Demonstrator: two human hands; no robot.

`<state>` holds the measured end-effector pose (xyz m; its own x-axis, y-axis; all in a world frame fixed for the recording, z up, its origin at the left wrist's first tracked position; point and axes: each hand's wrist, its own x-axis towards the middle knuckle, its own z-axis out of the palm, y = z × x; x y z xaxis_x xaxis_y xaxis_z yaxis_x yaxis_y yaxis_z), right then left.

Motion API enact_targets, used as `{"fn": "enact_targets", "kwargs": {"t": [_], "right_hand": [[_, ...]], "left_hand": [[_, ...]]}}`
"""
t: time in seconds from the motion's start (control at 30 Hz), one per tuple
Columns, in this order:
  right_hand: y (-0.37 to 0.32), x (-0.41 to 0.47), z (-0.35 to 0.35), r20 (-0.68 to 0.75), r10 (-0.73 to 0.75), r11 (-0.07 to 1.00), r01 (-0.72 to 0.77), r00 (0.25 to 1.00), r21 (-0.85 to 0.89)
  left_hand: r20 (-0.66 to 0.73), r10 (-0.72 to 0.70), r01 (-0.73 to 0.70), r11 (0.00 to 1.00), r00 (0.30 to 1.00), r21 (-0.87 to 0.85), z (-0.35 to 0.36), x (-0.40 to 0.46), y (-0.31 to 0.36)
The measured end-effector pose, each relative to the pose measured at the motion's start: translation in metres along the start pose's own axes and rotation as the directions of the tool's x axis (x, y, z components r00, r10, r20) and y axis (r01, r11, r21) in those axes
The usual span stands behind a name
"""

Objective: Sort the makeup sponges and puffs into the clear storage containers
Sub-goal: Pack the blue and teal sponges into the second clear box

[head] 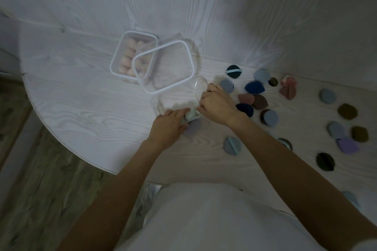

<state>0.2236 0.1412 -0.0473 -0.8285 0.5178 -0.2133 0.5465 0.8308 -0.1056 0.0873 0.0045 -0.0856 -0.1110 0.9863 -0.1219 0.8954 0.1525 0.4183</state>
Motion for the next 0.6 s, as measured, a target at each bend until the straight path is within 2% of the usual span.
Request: {"fn": "enact_targets", "kwargs": {"t": [0.17,0.23,0.3,0.37,0.43,0.5,0.6], "right_hand": [[0.010,-0.030,0.005,-0.271,0.096,0.956,-0.013,0.958,0.293],[0.015,-0.050,0.003,-0.417,0.223,0.911,-0.036,0.881,0.410],[0.023,-0.078,0.005,-0.462,0.398,0.848,-0.125,0.792,0.515],[0.036,-0.106,0.016,-0.329,0.527,0.793,-0.315,0.784,0.521],[0.048,-0.128,0.033,-0.099,0.585,0.779,-0.524,0.805,0.343],[0.051,-0.137,0.043,0.040,0.603,0.763,-0.591,0.797,0.264],[0.047,-0.133,0.047,0.114,0.574,0.748,-0.575,0.811,0.332]], "left_hand": [[-0.007,0.017,-0.017,1.000,1.000,0.012,0.001,0.001,0.001],[-0.012,0.025,-0.025,1.000,1.000,0.019,0.002,0.000,0.002],[-0.026,0.029,-0.029,0.999,0.999,0.017,0.003,-0.001,0.002],[-0.038,0.030,-0.030,0.999,0.999,0.016,0.003,-0.003,0.003],[-0.045,0.034,-0.033,0.999,0.998,0.021,0.005,-0.004,0.004],[-0.043,0.031,-0.030,0.999,0.999,0.022,0.006,-0.003,0.003],[-0.042,0.031,-0.031,1.000,0.999,0.007,0.005,-0.003,0.002]]}}
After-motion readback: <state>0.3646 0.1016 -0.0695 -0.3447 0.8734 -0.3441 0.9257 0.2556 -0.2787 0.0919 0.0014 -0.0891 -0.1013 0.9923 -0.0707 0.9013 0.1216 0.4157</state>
